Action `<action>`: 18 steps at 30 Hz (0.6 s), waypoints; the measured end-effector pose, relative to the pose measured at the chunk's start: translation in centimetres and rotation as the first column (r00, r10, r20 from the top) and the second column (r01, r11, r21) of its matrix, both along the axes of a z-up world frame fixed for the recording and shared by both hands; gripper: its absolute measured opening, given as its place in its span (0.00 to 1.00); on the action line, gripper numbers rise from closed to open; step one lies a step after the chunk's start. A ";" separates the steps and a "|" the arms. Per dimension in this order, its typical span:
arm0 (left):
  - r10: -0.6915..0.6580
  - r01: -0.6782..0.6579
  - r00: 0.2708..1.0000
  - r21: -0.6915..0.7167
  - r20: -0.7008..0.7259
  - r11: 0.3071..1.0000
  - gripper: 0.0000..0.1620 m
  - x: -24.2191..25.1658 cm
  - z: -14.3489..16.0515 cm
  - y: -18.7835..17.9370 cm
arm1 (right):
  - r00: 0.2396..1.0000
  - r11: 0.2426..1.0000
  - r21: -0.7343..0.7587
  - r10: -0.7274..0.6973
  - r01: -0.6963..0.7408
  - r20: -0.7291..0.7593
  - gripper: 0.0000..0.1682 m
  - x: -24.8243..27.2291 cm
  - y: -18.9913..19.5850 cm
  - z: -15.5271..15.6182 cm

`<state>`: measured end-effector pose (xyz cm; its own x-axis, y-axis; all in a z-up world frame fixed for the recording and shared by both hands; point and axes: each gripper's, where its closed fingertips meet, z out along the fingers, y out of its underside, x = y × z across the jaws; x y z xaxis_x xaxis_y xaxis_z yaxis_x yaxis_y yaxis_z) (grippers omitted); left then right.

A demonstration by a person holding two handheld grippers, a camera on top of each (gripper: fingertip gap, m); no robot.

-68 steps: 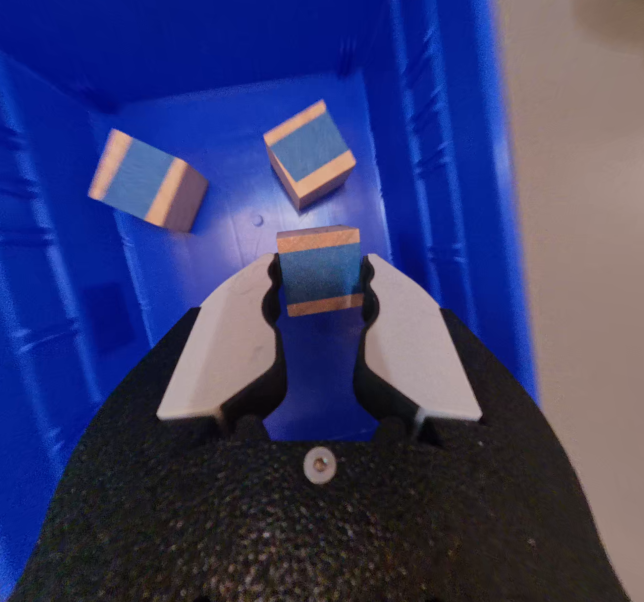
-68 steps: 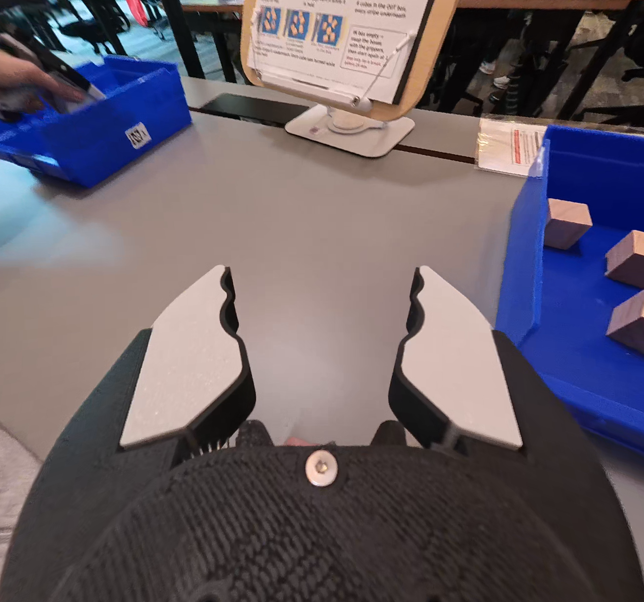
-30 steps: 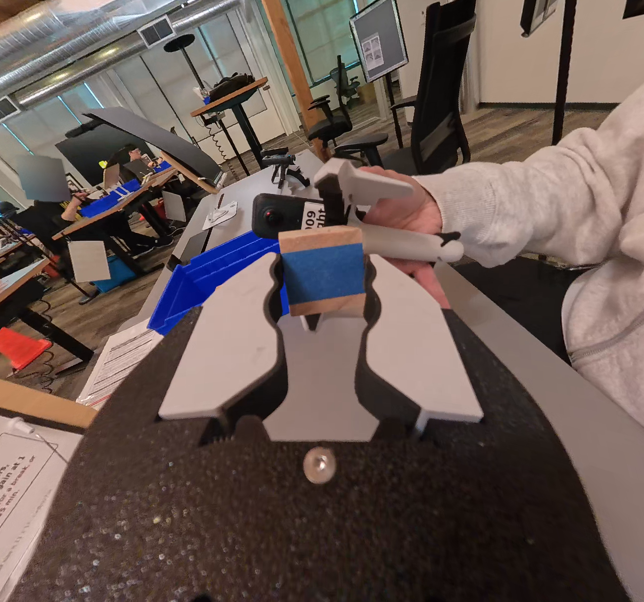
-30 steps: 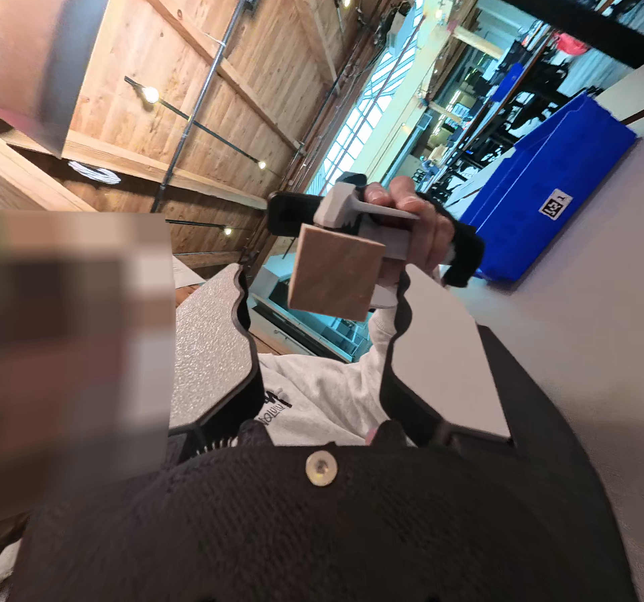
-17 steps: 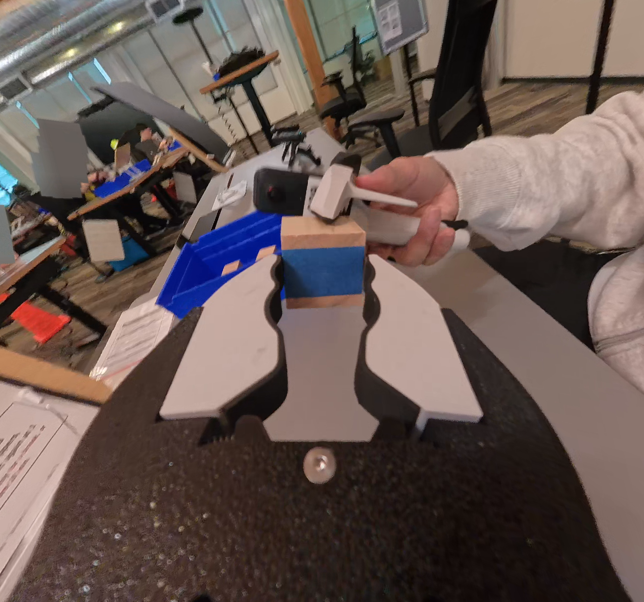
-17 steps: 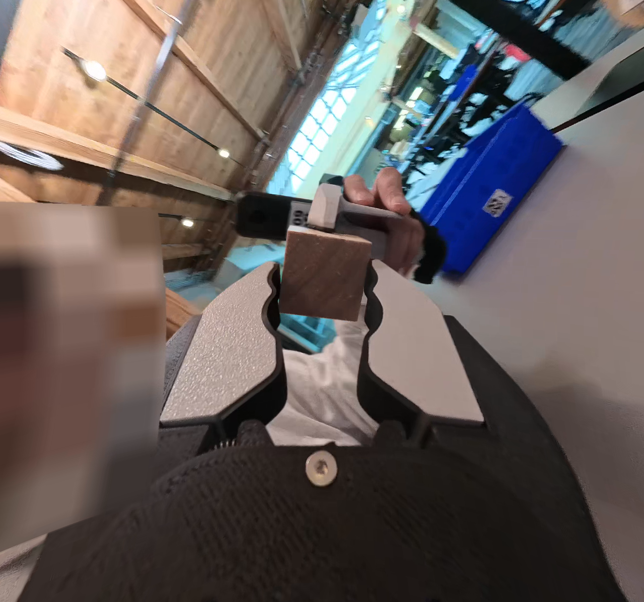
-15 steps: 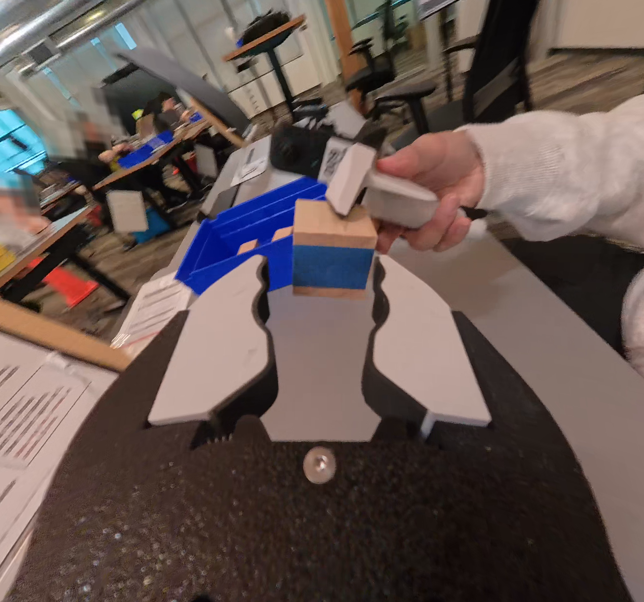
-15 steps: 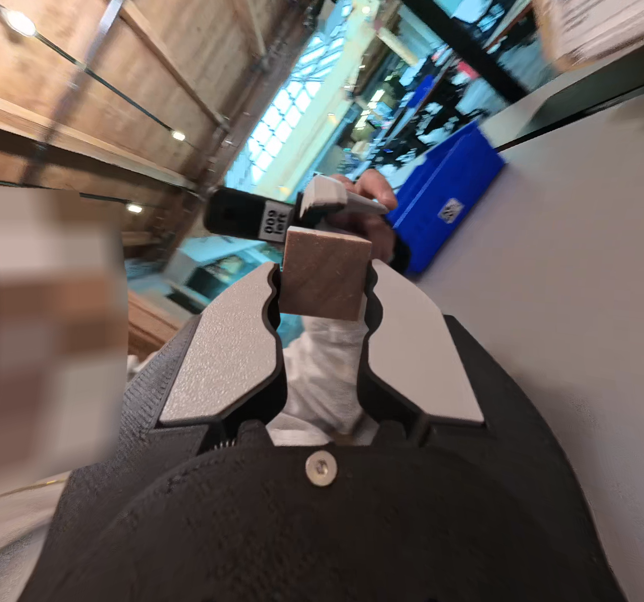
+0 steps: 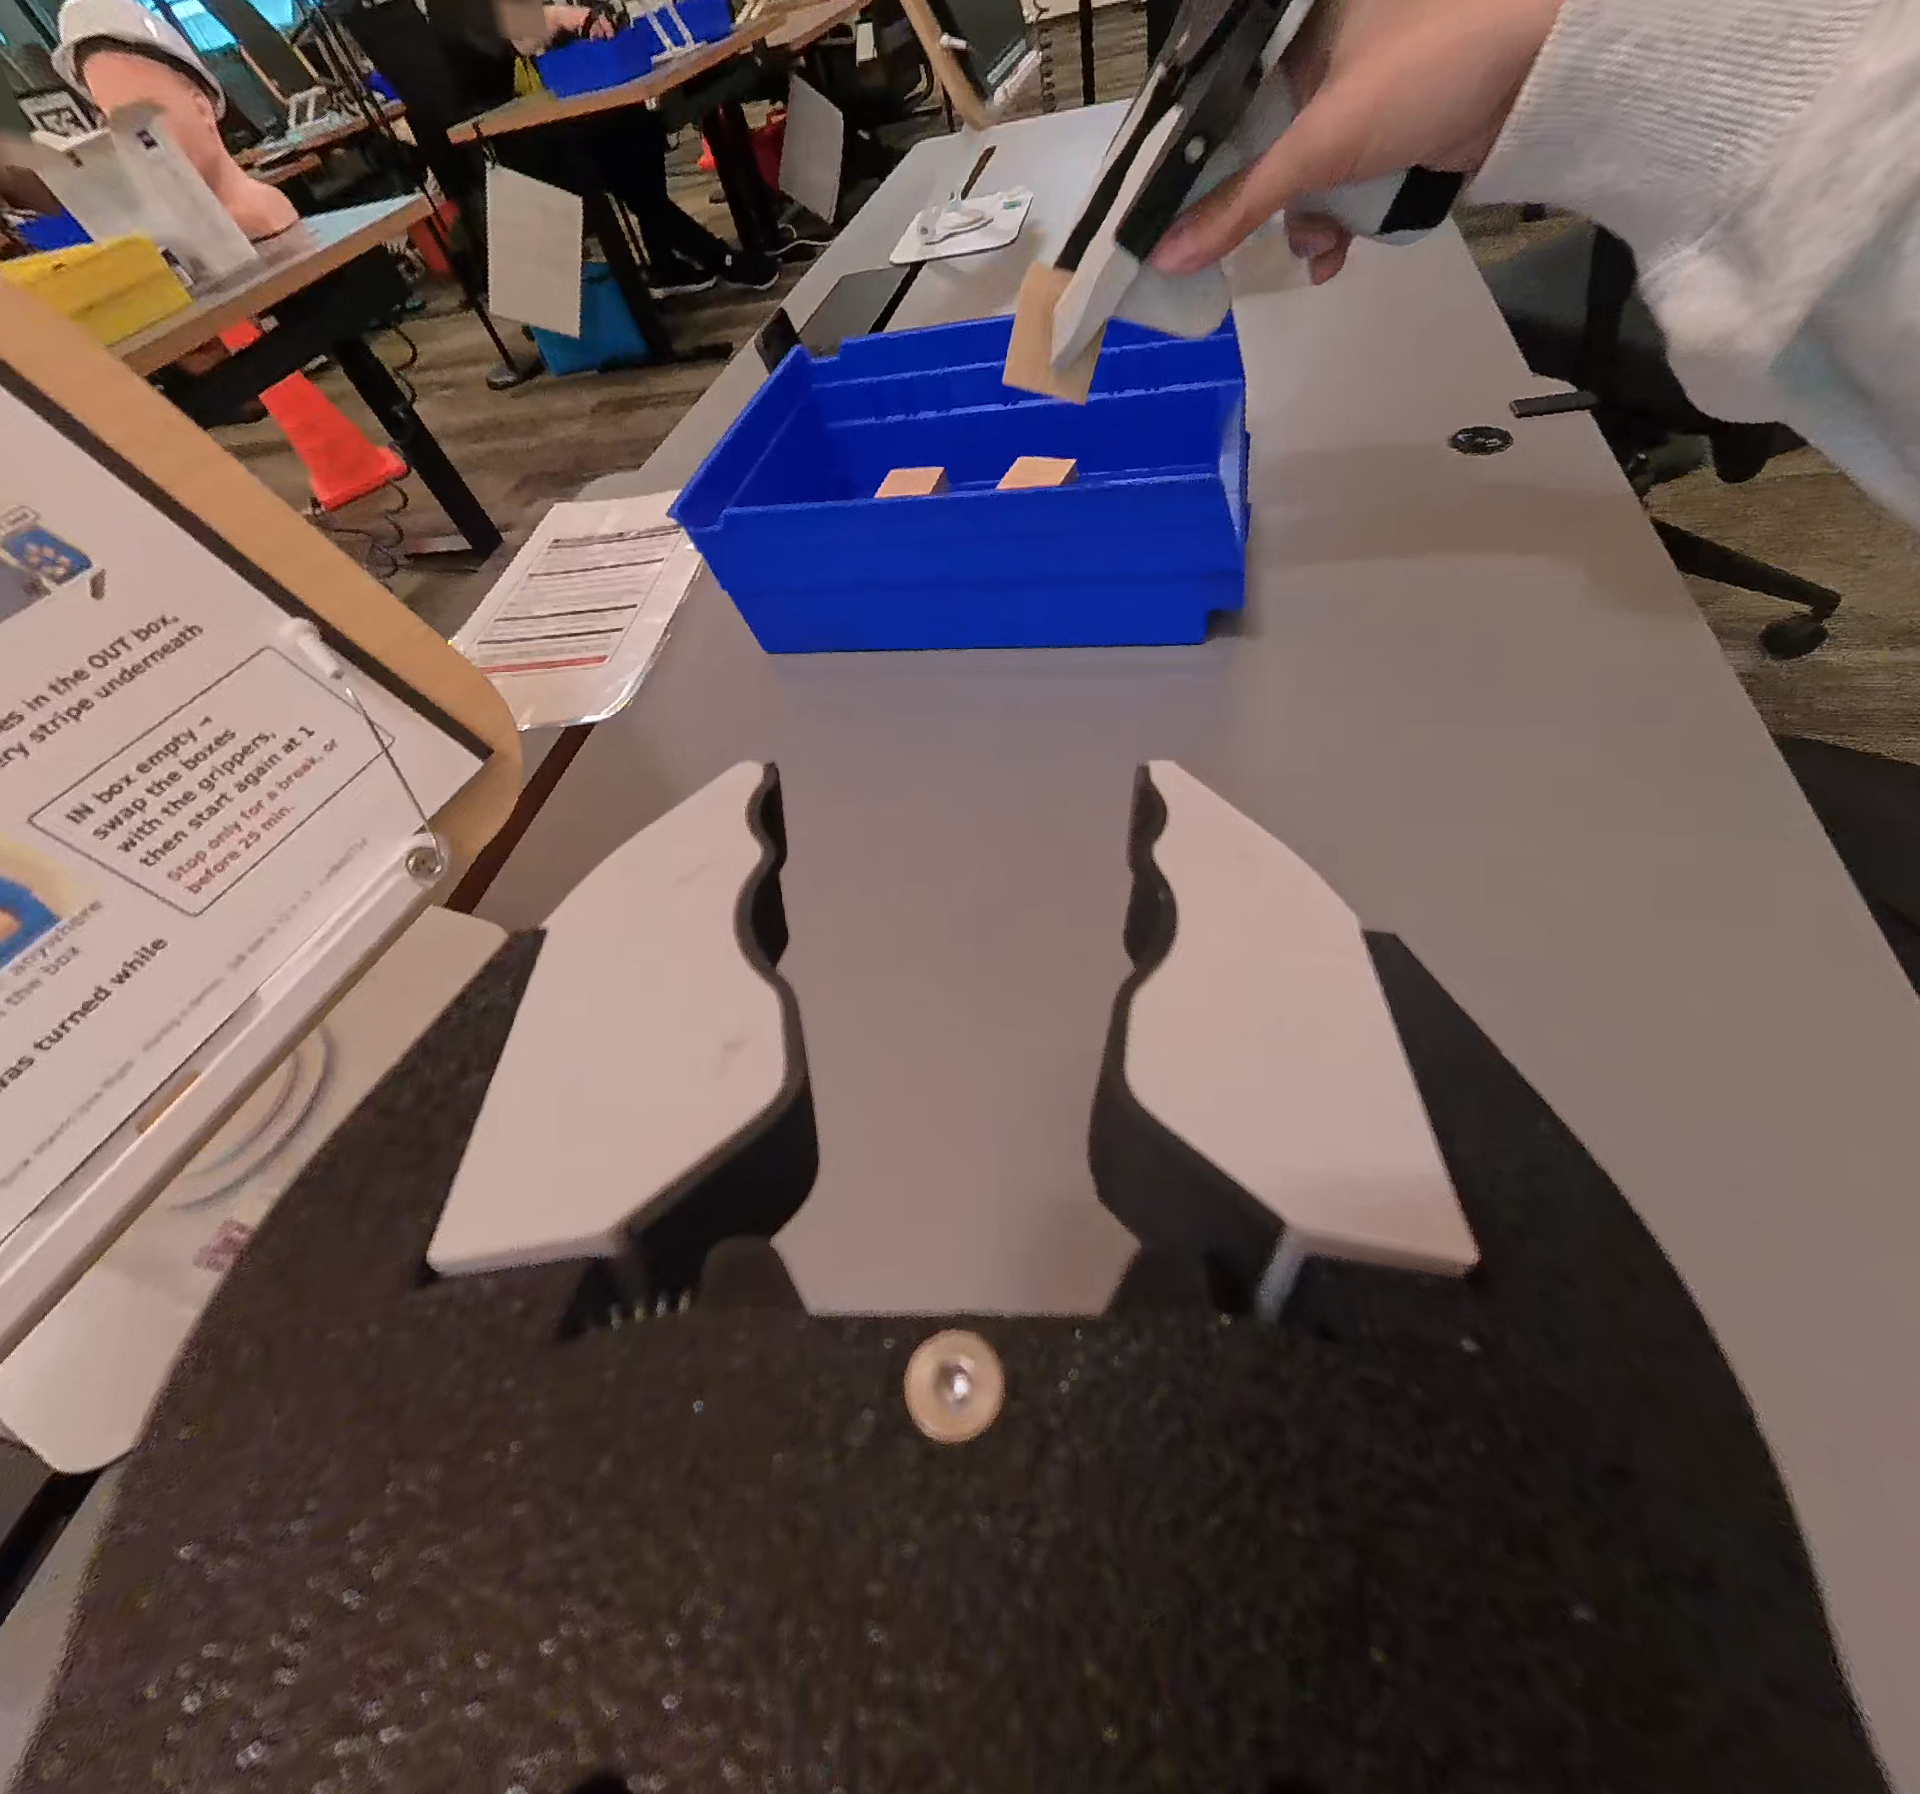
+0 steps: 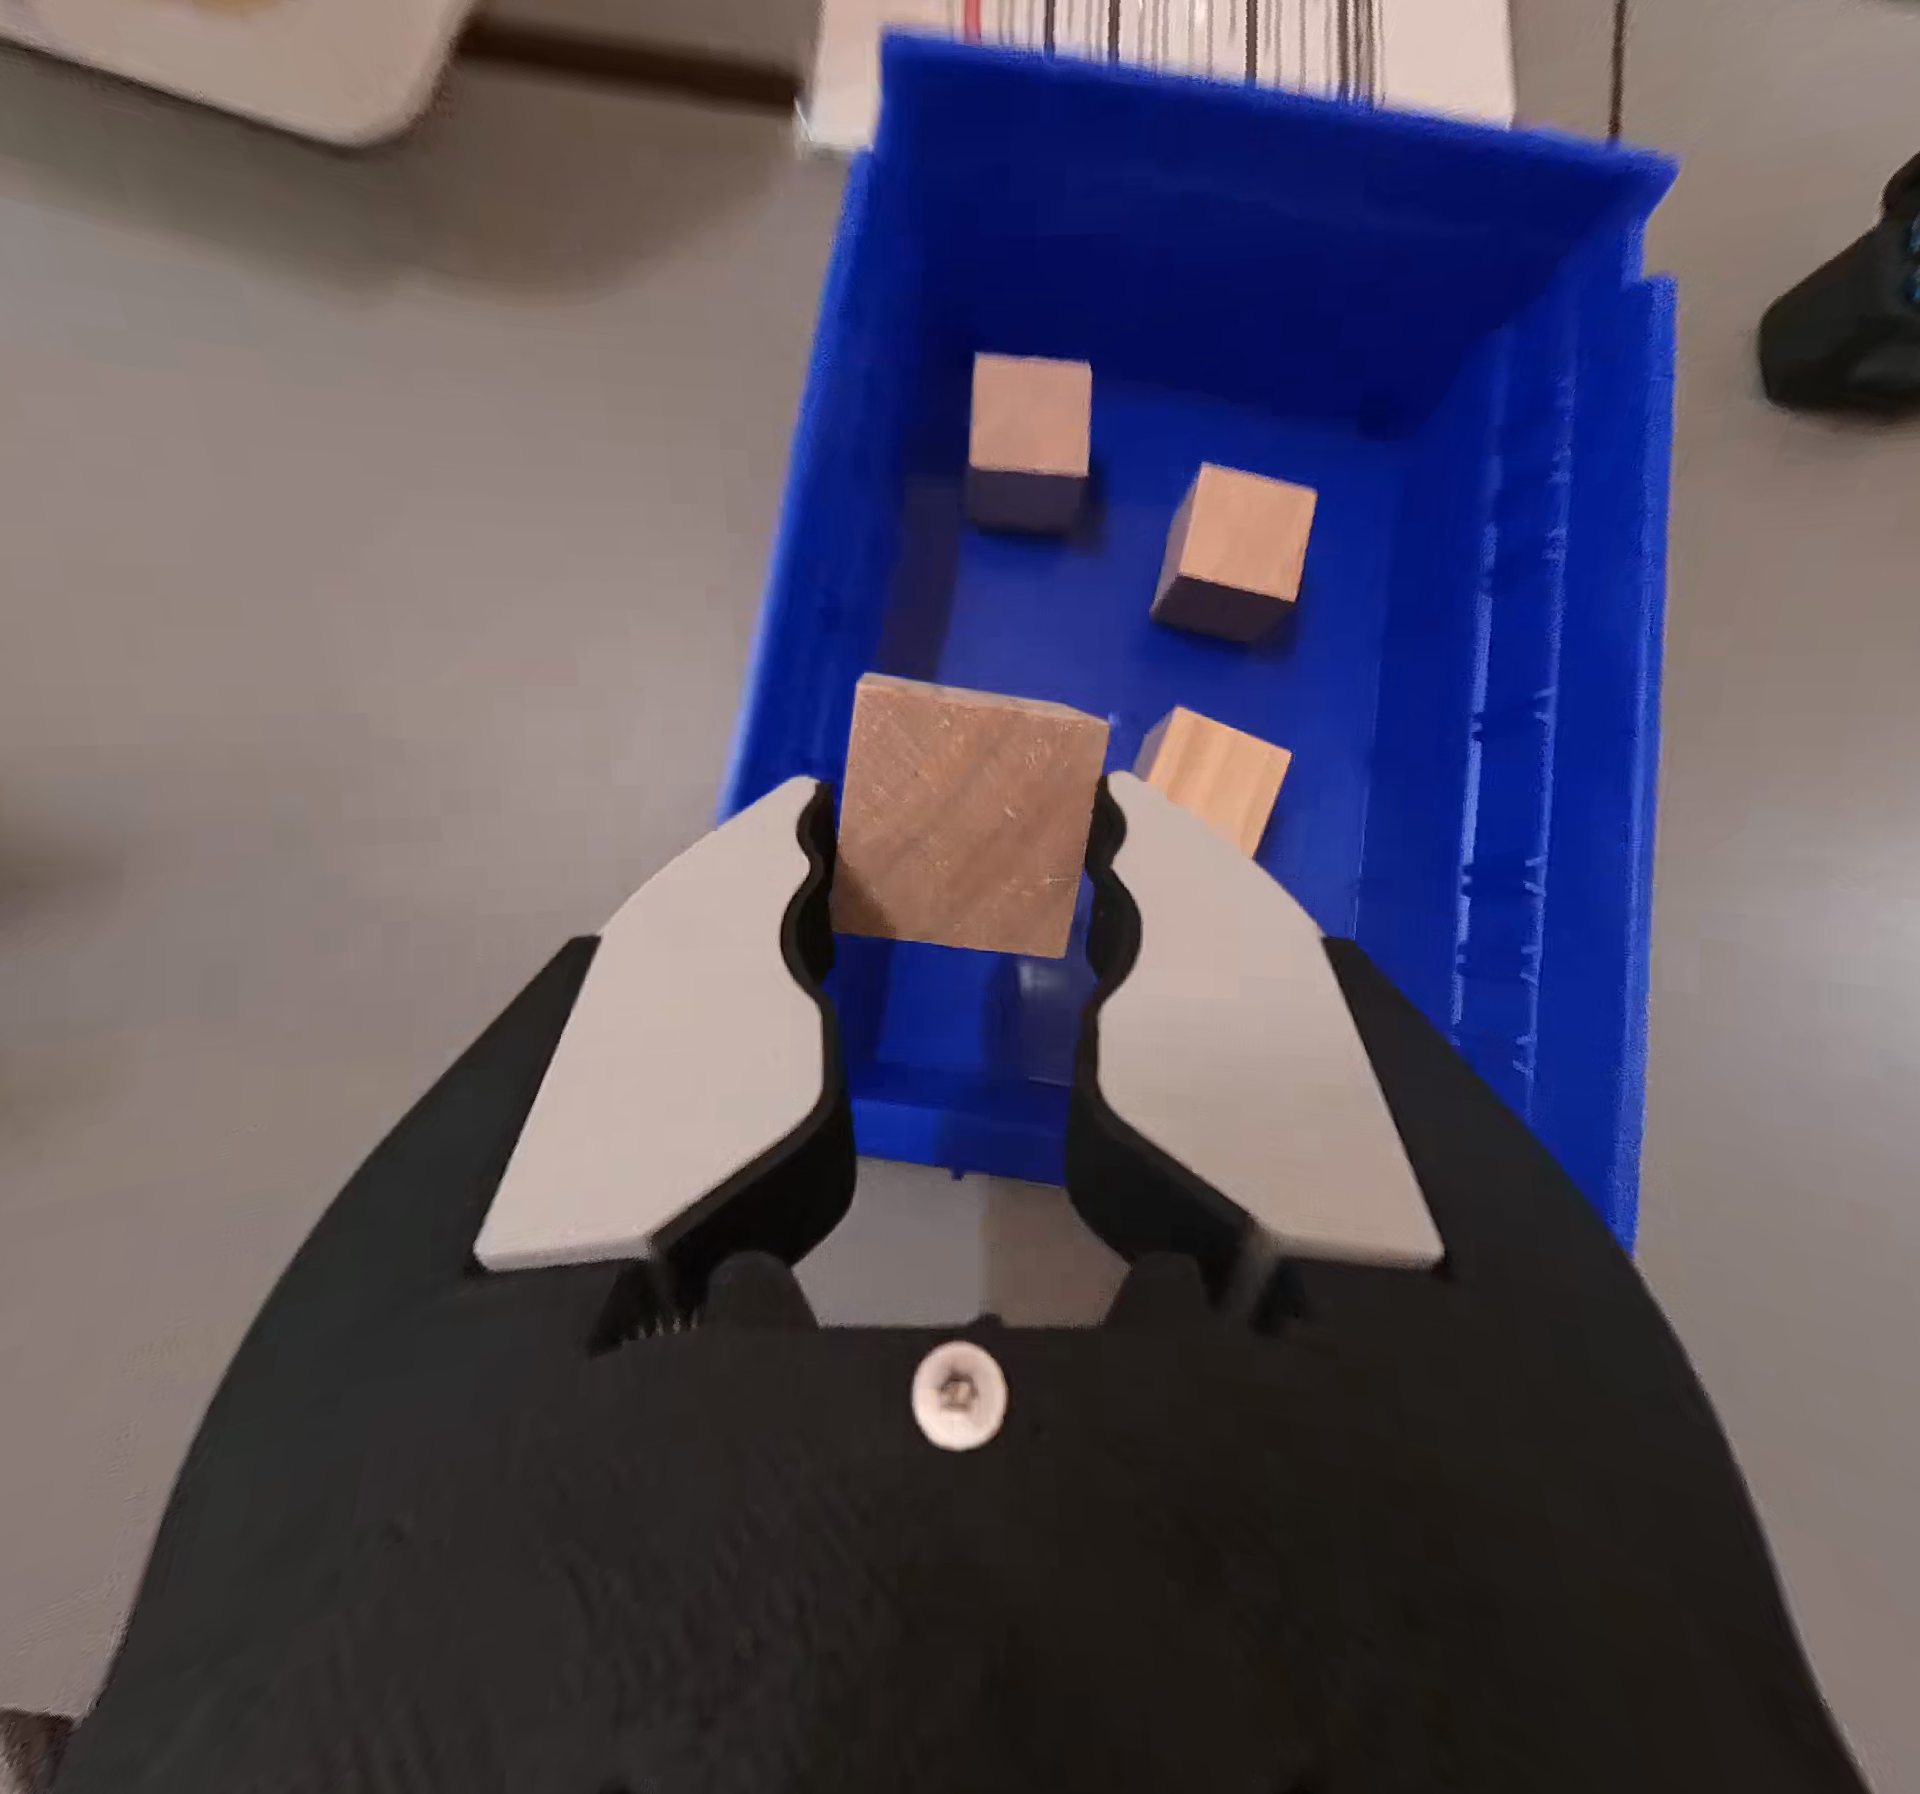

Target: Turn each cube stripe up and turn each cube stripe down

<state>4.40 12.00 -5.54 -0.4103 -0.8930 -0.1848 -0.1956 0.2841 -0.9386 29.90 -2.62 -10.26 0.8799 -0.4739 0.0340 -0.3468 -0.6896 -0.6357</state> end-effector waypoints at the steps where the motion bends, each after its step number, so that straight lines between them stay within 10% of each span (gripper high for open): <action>1: 0.003 -0.003 1.000 0.004 -0.002 1.000 0.38 0.0 -0.1 0.1 | 1.000 0.999 -0.042 -0.004 0.003 -0.022 0.28 0.5 0.3 -1.2; 18: 0.021 -0.020 0.999 0.009 -0.036 1.000 0.38 -0.2 -0.9 1.4 | 0.983 0.958 -0.286 -0.077 0.027 -0.167 0.29 4.6 3.0 -11.1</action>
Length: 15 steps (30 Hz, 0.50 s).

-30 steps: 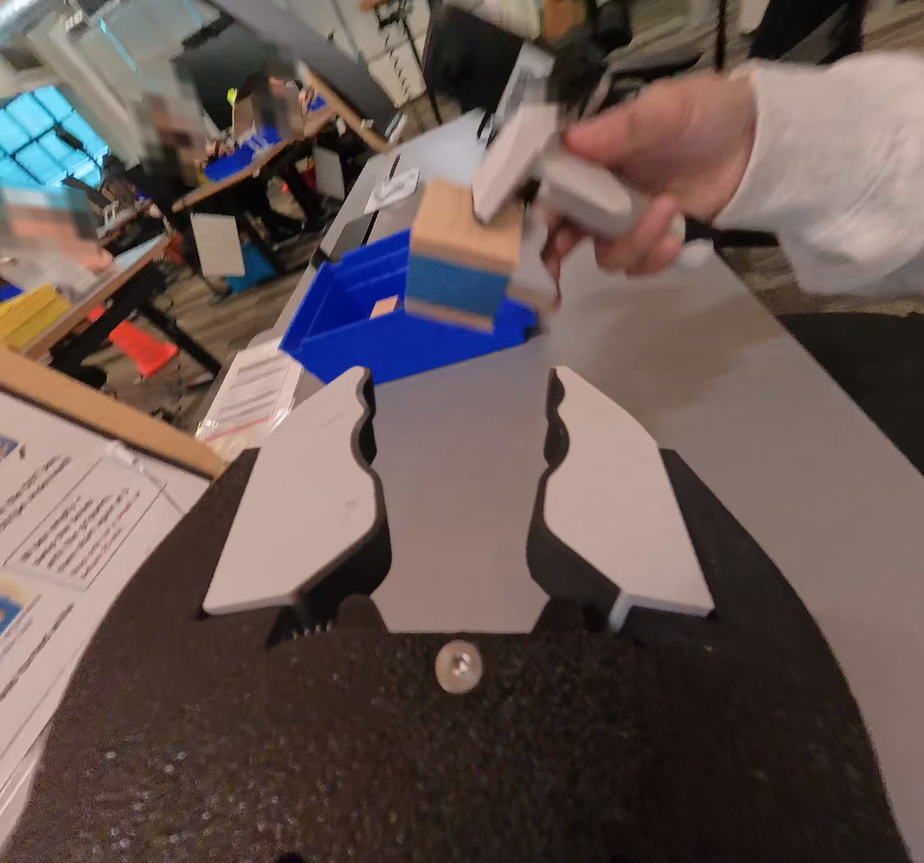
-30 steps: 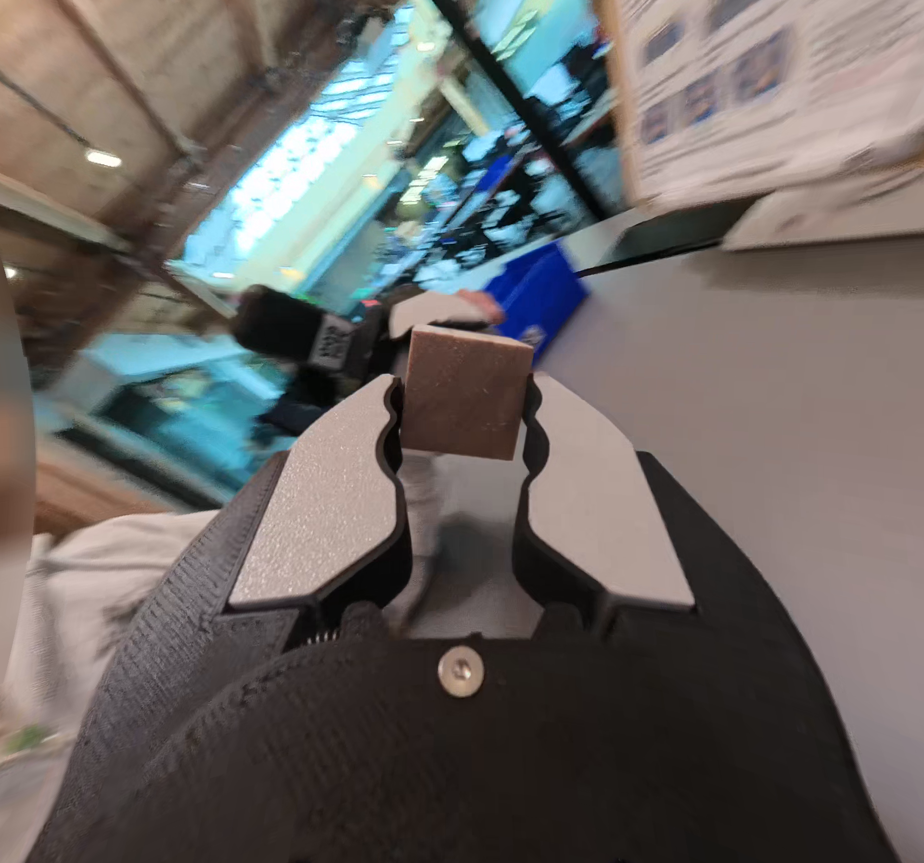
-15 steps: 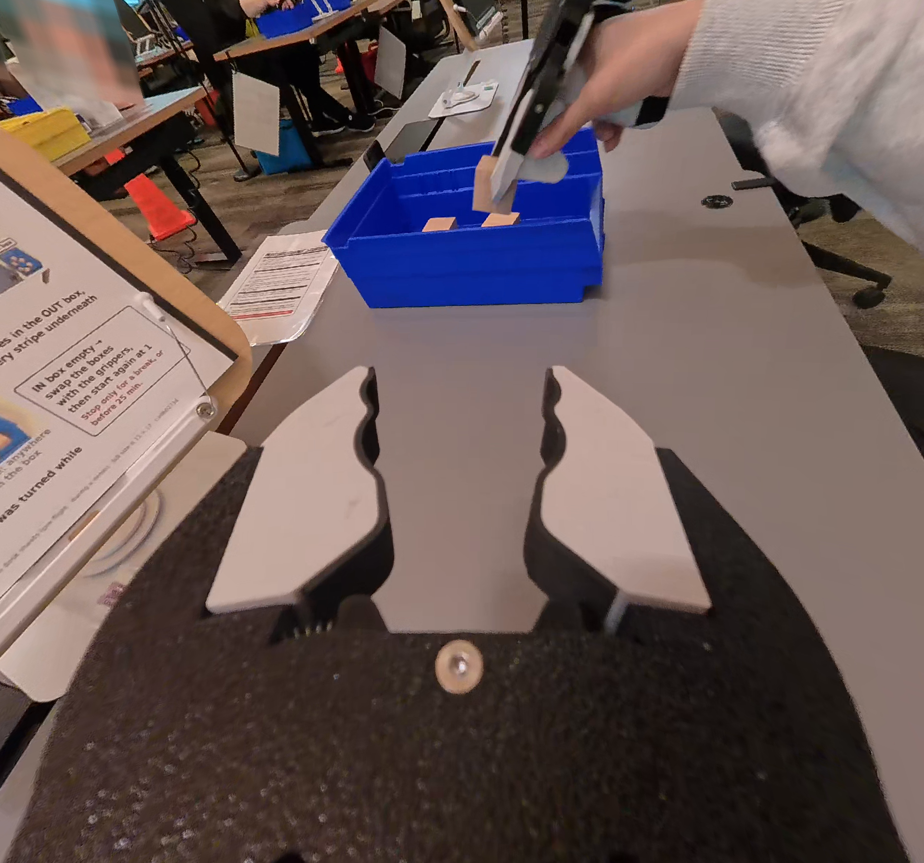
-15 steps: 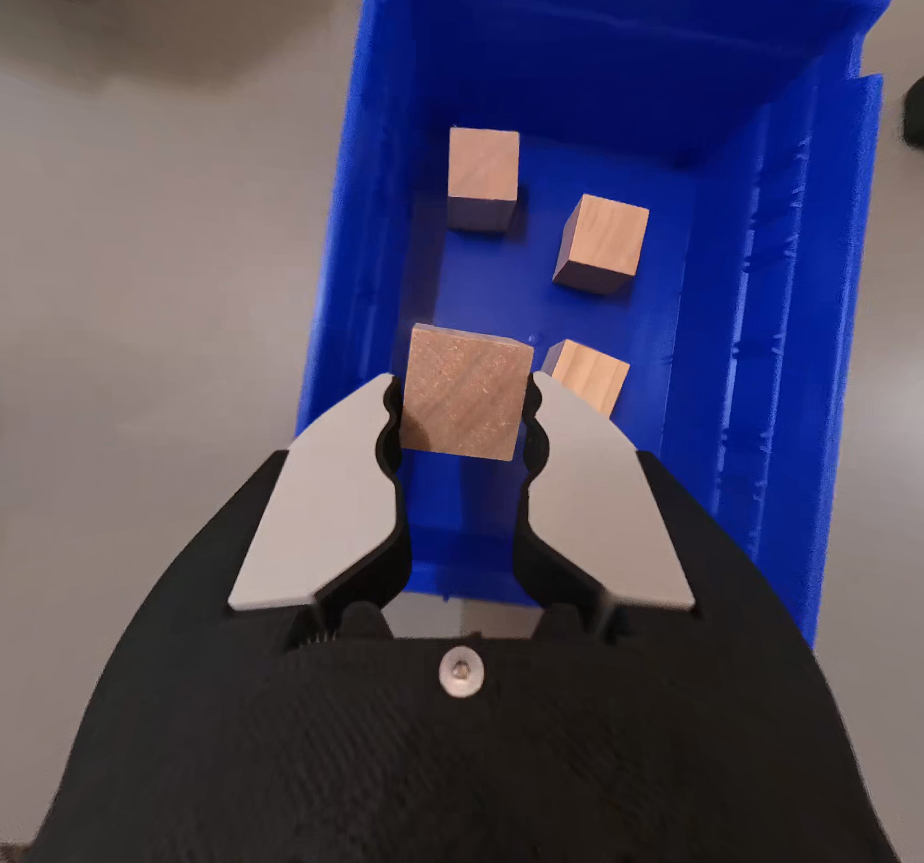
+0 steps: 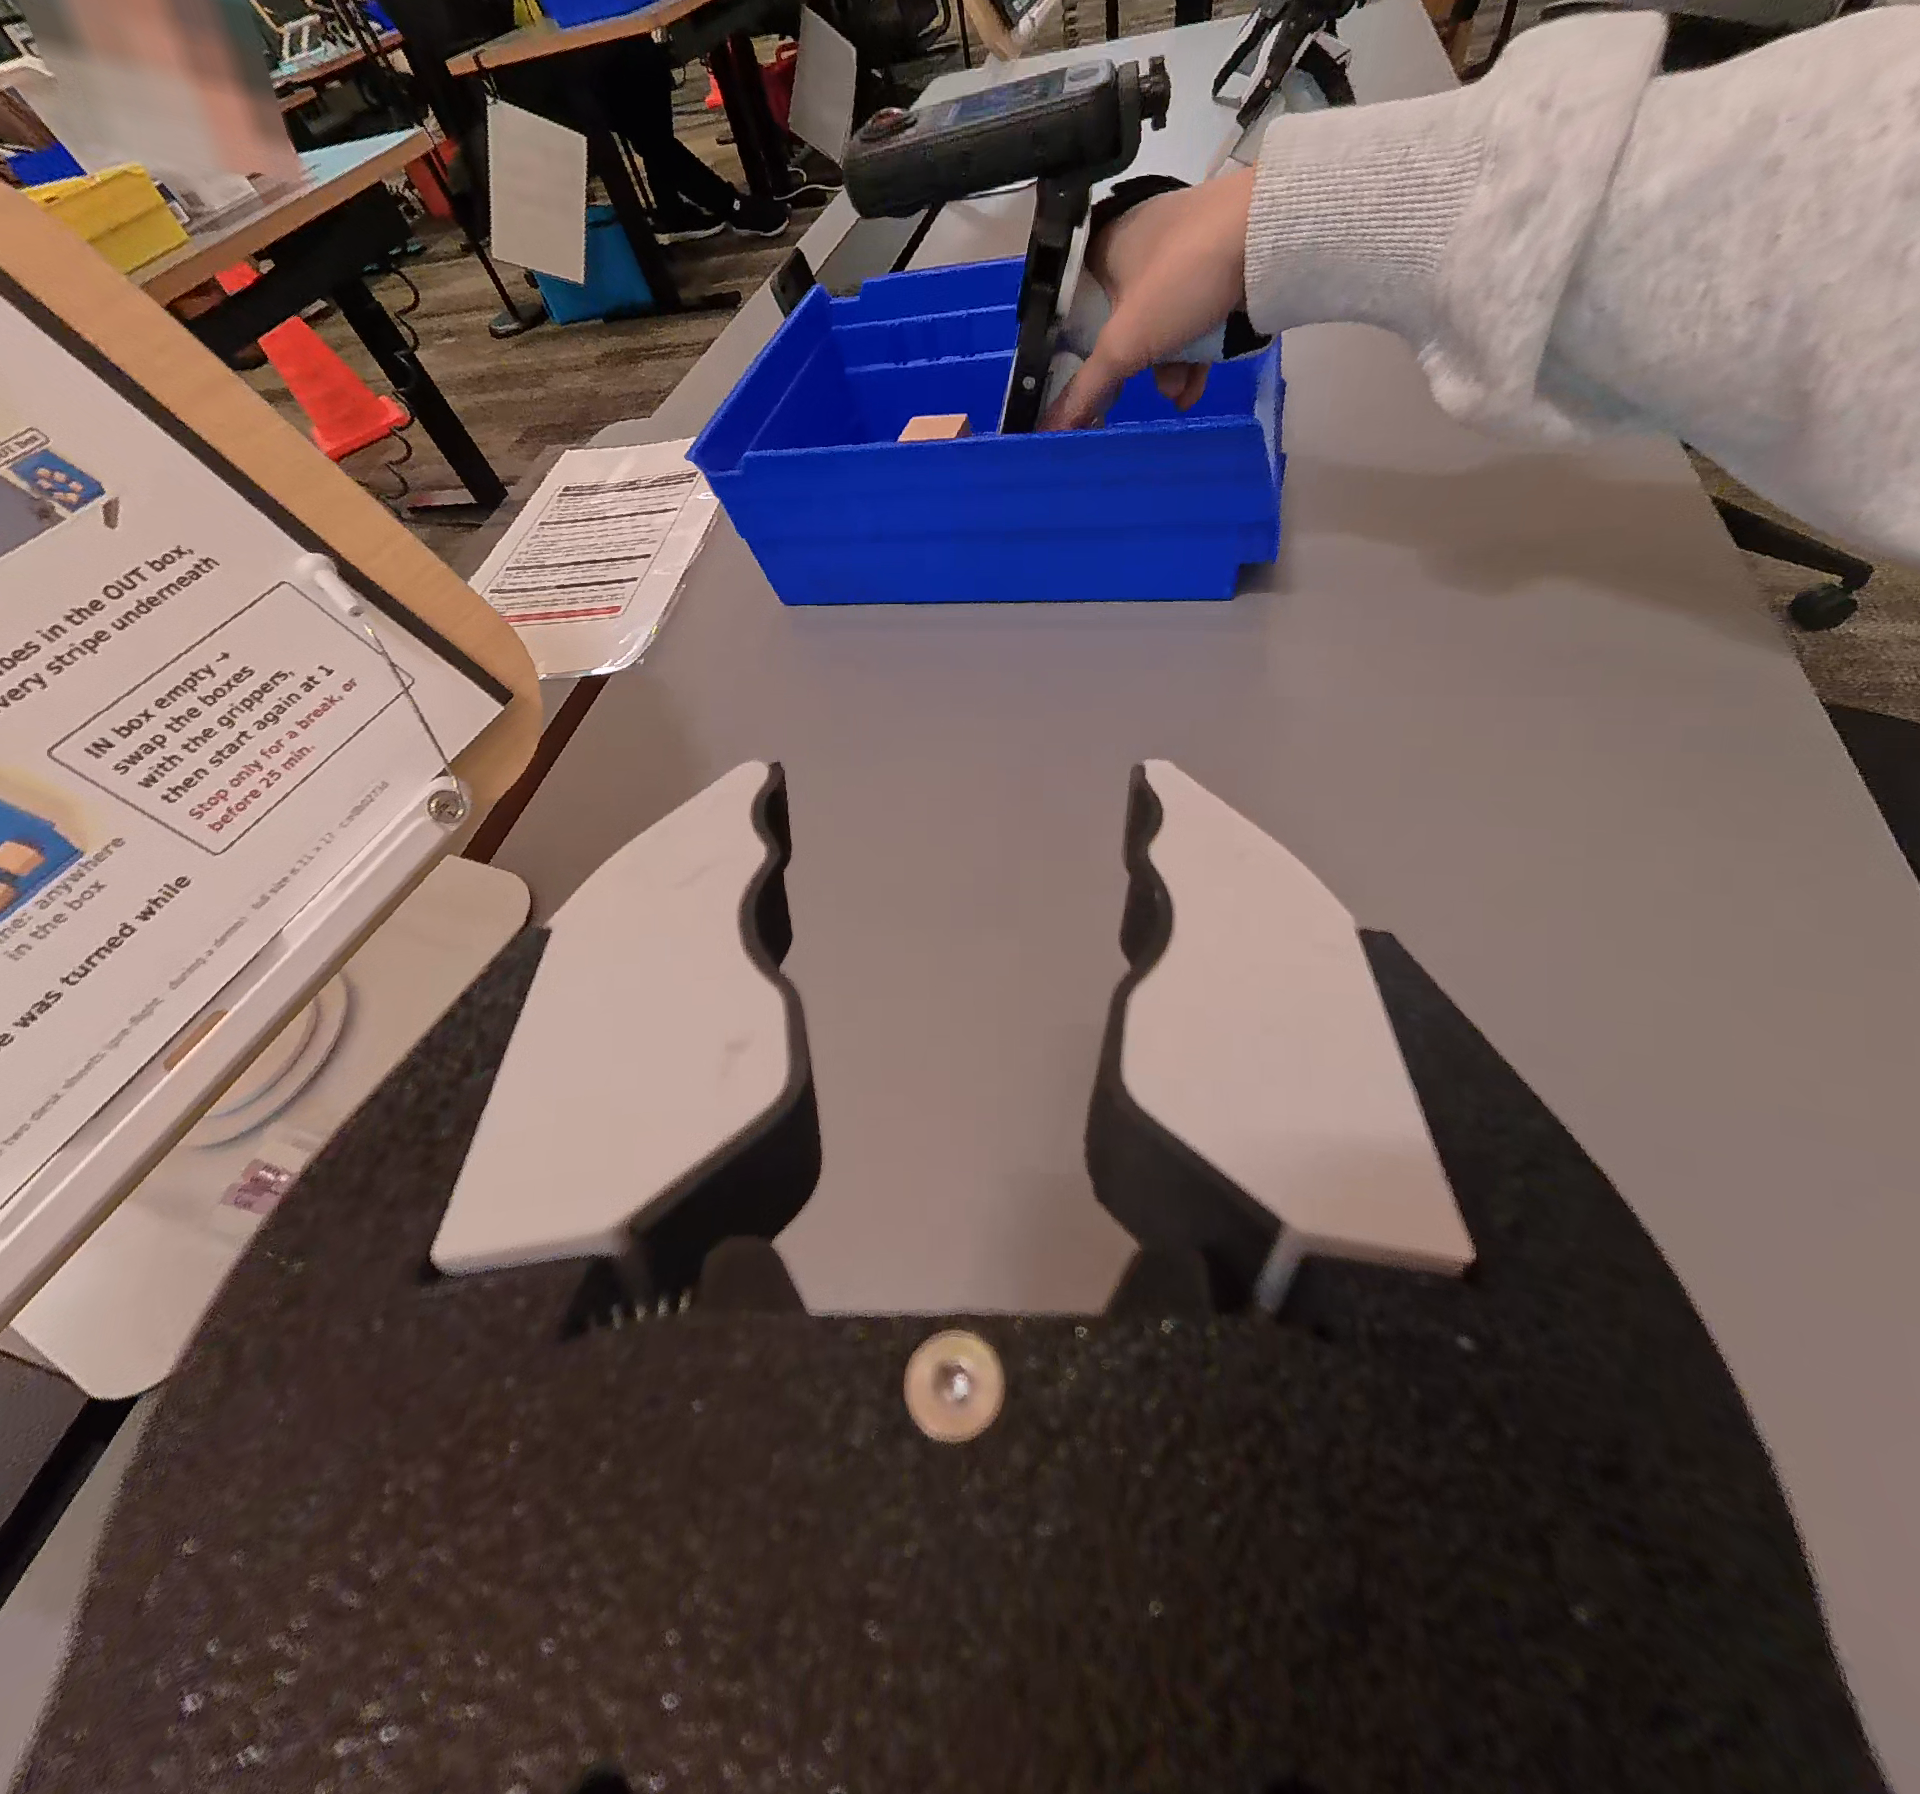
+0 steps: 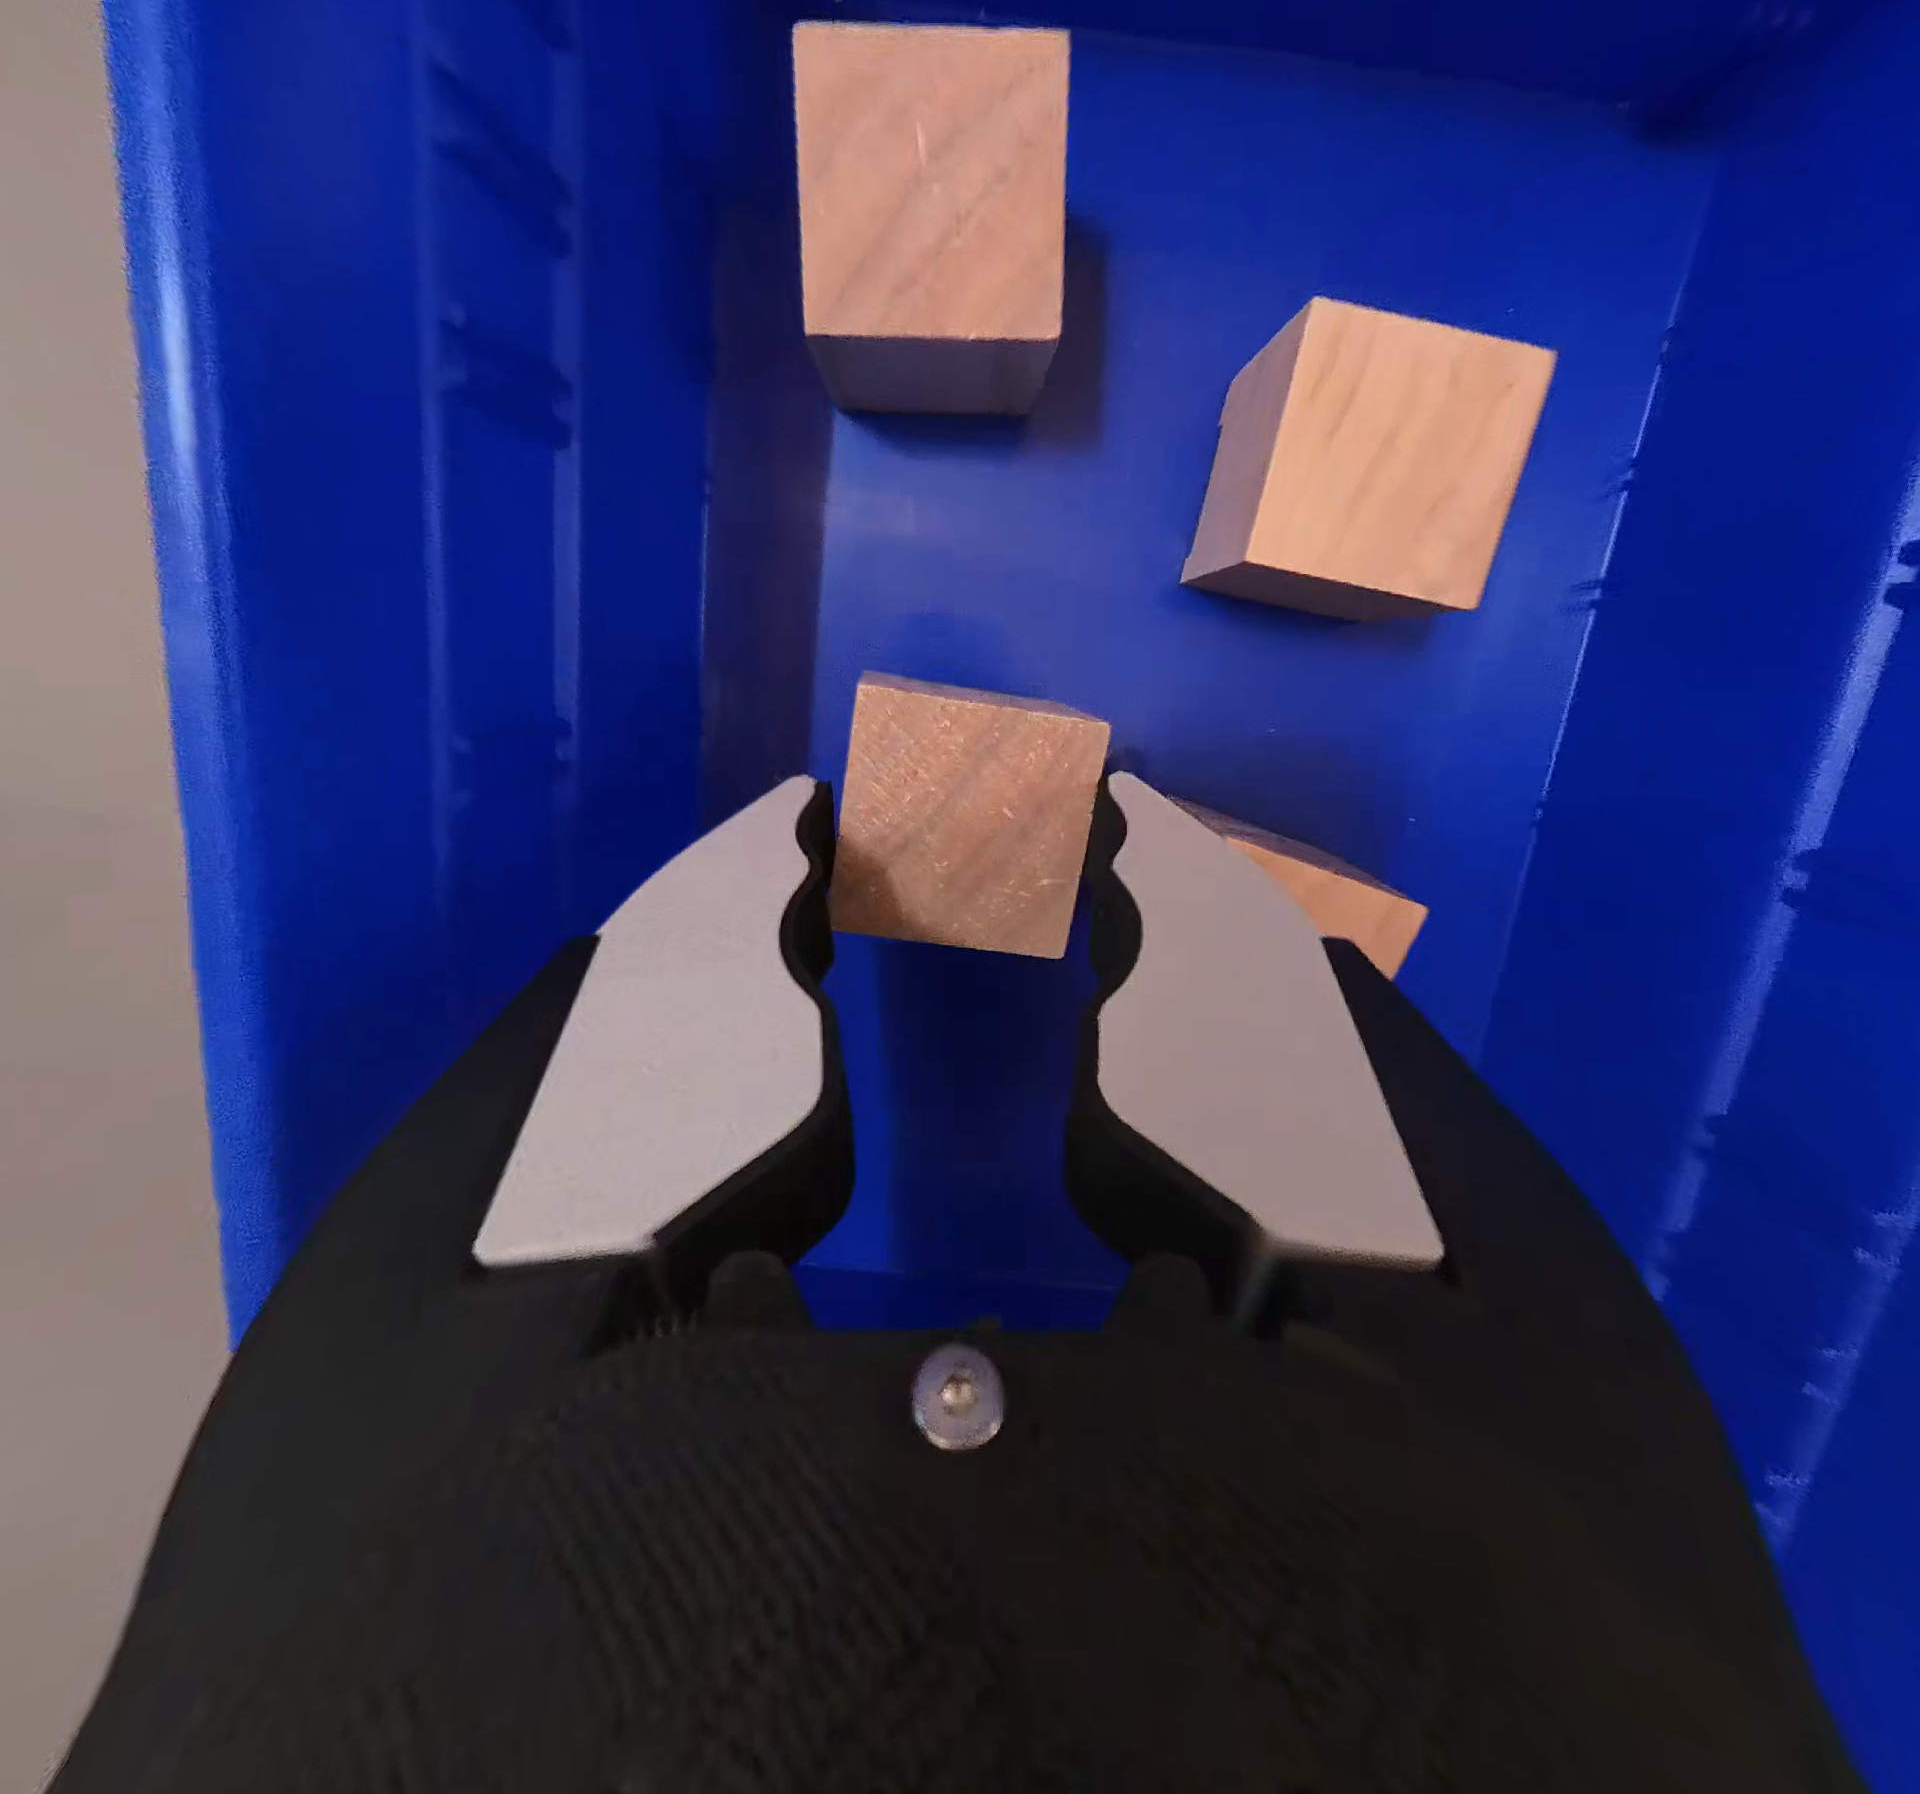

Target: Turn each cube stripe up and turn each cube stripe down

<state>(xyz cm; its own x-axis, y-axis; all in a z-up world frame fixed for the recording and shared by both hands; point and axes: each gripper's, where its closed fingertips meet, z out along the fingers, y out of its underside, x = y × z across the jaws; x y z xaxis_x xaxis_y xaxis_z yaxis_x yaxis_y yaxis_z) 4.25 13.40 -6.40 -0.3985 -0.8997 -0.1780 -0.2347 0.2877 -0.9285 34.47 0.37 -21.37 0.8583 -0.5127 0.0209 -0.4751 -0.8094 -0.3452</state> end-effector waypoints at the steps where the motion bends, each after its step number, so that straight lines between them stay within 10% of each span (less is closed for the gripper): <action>1: 0.004 -0.004 1.000 -0.001 -0.002 1.000 0.38 0.0 0.0 0.1 | 1.000 1.000 -0.009 0.002 -0.002 0.001 0.29 0.0 0.0 -0.2; 15: 0.013 -0.014 1.000 -0.018 -0.019 1.000 0.38 -0.2 0.0 0.3 | 0.999 0.998 0.063 -0.030 0.031 -0.014 0.36 0.1 0.2 0.5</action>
